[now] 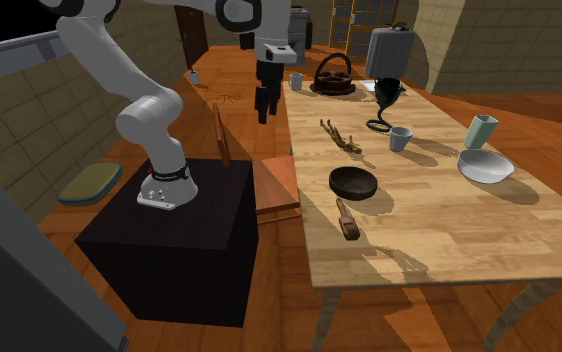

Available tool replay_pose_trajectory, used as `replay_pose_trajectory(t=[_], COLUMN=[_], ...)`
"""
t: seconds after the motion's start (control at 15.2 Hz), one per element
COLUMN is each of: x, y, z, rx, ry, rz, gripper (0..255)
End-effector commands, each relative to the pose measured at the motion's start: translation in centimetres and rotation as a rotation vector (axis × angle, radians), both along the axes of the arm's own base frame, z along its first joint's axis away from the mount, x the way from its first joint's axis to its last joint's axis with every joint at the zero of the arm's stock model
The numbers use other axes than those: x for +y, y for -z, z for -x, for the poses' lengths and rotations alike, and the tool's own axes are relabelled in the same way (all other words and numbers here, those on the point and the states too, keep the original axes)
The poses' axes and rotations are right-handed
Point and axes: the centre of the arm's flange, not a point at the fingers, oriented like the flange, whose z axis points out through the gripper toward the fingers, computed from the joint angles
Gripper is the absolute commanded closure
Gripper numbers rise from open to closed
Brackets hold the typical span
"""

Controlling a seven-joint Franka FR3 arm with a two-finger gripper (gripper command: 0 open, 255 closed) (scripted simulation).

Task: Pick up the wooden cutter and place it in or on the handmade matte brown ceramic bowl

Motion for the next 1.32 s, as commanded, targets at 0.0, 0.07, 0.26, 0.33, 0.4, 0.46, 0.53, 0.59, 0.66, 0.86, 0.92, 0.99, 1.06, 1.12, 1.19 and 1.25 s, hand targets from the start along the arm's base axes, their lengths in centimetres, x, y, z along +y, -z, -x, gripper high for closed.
replay_pose_trajectory(t=[0.0, 0.07, 0.26, 0.33, 0.4, 0.46, 0.53, 0.59, 0.66, 0.86, 0.92, 0.99, 1.06, 1.12, 1.19, 1.25], x=[0.2, 0.1, -0.3, -0.5, -0.7, -1.0, -1.3, -1.6, -2.0, -3.2, -3.7, -4.2, -4.7, -5.2, -5.8, -6.4], y=[1.8, 2.7, 5.4, 6.2, 7.1, 8.0, 8.8, 9.7, 10.5, 13.1, 13.9, 14.7, 15.5, 16.4, 17.2, 18.0], z=[-2.0, -2.9, -5.7, -6.6, -7.5, -8.5, -9.4, -10.3, -11.2, -13.9, -14.8, -15.7, -16.5, -17.4, -18.2, -19.0], rx=[-0.014, -0.019, -0.035, -0.041, -0.046, -0.052, -0.057, -0.063, -0.068, -0.085, -0.090, -0.096, -0.101, -0.107, -0.112, -0.118], ry=[0.063, 0.093, 0.183, 0.212, 0.242, 0.272, 0.302, 0.332, 0.362, 0.452, 0.481, 0.511, 0.541, 0.571, 0.601, 0.631], rz=[0.003, 0.005, 0.010, 0.012, 0.014, 0.016, 0.018, 0.019, 0.021, 0.027, 0.028, 0.030, 0.032, 0.034, 0.036, 0.038], gripper=[0, 0, 0, 0, 0, 0, 0, 0, 0, 0, 0, 0, 0, 0, 0, 0])
